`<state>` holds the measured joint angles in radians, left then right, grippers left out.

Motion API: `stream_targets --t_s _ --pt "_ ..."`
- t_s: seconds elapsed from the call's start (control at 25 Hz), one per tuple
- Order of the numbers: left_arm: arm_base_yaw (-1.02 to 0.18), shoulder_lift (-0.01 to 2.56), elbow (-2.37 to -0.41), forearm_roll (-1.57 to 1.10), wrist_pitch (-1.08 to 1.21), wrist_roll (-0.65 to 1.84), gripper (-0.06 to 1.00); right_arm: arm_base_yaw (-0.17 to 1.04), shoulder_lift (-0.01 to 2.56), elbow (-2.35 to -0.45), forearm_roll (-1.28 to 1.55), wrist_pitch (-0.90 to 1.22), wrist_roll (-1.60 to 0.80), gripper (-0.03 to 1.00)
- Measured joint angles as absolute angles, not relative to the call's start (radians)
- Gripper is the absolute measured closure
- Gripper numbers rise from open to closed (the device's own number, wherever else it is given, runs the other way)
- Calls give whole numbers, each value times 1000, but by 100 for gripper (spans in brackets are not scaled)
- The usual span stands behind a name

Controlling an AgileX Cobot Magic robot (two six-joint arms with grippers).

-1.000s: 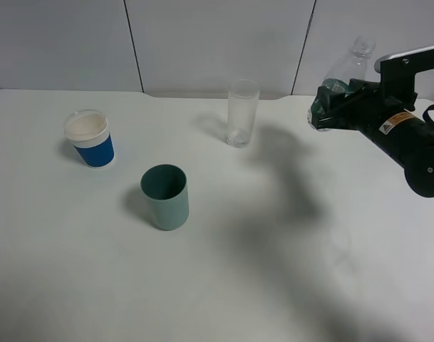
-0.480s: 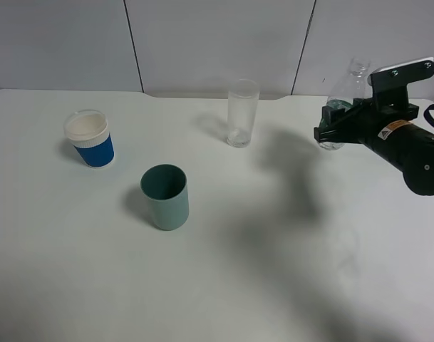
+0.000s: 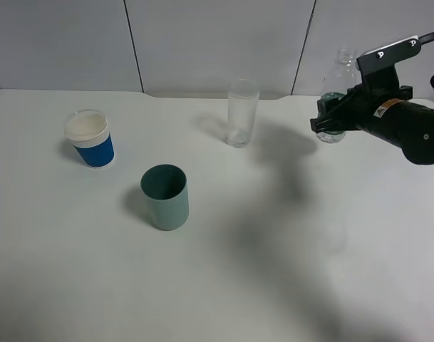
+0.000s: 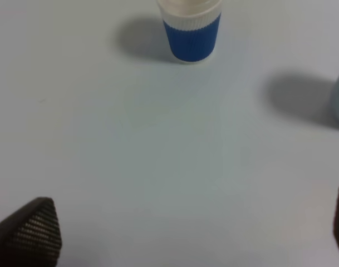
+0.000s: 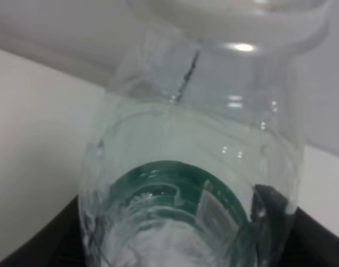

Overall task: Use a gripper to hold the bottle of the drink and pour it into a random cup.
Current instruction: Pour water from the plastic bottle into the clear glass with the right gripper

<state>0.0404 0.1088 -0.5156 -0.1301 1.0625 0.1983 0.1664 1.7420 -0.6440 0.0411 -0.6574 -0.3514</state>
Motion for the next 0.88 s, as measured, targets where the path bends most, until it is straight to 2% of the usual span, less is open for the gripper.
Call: stream_targets --t_s 0.28,0.88 --pt "40 109 -516 -130 1063 198 -5 166 1742 -755 -6 -477 -428 41" --pt "40 109 -516 -130 1063 198 -5 176 1743 -888 -86 -288 -611 41"
